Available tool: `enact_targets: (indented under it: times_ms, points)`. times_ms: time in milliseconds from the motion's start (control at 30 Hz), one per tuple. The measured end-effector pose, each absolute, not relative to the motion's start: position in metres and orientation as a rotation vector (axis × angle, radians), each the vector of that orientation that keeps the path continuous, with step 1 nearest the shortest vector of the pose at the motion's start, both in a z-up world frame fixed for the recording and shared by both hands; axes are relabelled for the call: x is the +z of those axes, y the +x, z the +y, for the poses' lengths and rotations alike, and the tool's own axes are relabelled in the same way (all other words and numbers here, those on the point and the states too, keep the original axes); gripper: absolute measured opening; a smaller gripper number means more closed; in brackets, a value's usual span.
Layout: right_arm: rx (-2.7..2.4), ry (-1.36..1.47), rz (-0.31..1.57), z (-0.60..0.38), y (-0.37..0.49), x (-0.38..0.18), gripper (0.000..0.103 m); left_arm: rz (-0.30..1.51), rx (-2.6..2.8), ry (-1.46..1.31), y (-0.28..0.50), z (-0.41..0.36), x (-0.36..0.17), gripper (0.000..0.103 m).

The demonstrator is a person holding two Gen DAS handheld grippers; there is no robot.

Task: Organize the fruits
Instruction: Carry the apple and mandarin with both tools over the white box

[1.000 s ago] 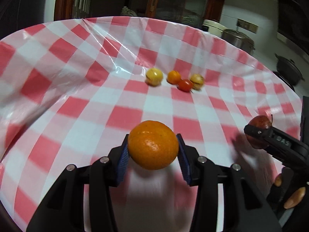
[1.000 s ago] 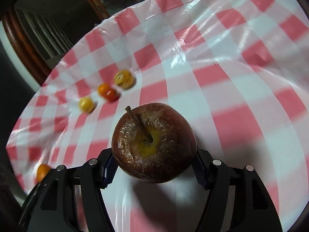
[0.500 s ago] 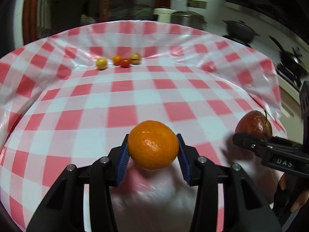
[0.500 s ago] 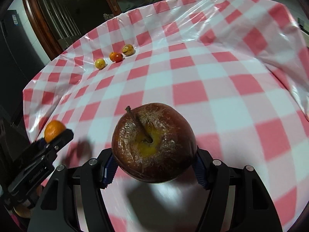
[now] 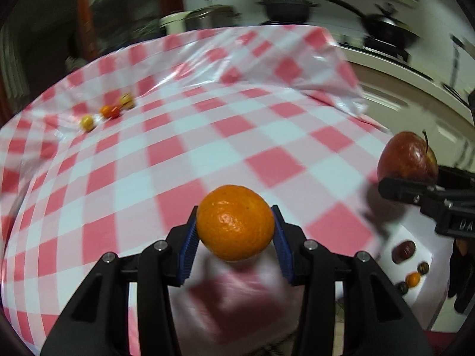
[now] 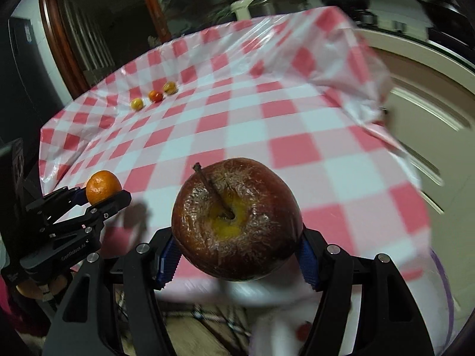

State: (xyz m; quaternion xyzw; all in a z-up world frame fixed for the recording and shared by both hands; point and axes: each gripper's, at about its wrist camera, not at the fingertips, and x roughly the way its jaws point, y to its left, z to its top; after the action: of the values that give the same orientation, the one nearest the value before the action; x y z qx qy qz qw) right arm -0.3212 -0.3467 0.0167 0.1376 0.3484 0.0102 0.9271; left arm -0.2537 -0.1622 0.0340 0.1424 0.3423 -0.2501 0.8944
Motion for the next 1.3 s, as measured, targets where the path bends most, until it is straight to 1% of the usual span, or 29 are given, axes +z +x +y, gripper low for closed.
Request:
enact_targets:
  times_ms: [167, 333, 433, 733, 900, 1100, 1300]
  points:
    - [-0.1, 0.333, 0.691, -0.398, -0.374, 0.006, 0.065, 0.662, -0.676, 0.397, -0.294, -0.206, 0.036, 0.046]
    - [-0.224, 0.374, 0.753, -0.444, -0.412, -0.026, 0.065, 0.625, -0.859, 0.571, -0.344, -0.259, 0.018, 0.046]
    - [-0.292, 0.381, 0.826, -0.463, -0.419, -0.052, 0.065, 0.643, -0.939, 0.662, -0.362, -0.284, 0.001, 0.046]
    - [-0.358, 0.395, 1.028, -0.501, -0.396, -0.128, 0.065, 0.807, -1.17, 0.893, -0.39, -0.354, -0.074, 0.046]
    - [-0.347, 0.388, 1.063, -0.511, -0.379, -0.152, 0.065, 0.856, -1.259, 1.067, -0.42, -0.38, -0.126, 0.046]
    - [-0.378, 0.391, 1.15, -0.531, -0.358, -0.183, 0.065, 0.827, -1.34, 1.279, -0.451, -0.389, -0.167, 0.046]
    - [-0.383, 0.389, 1.207, -0.532, -0.351, -0.202, 0.065, 0.796, -1.358, 1.357, -0.464, -0.392, -0.187, 0.046]
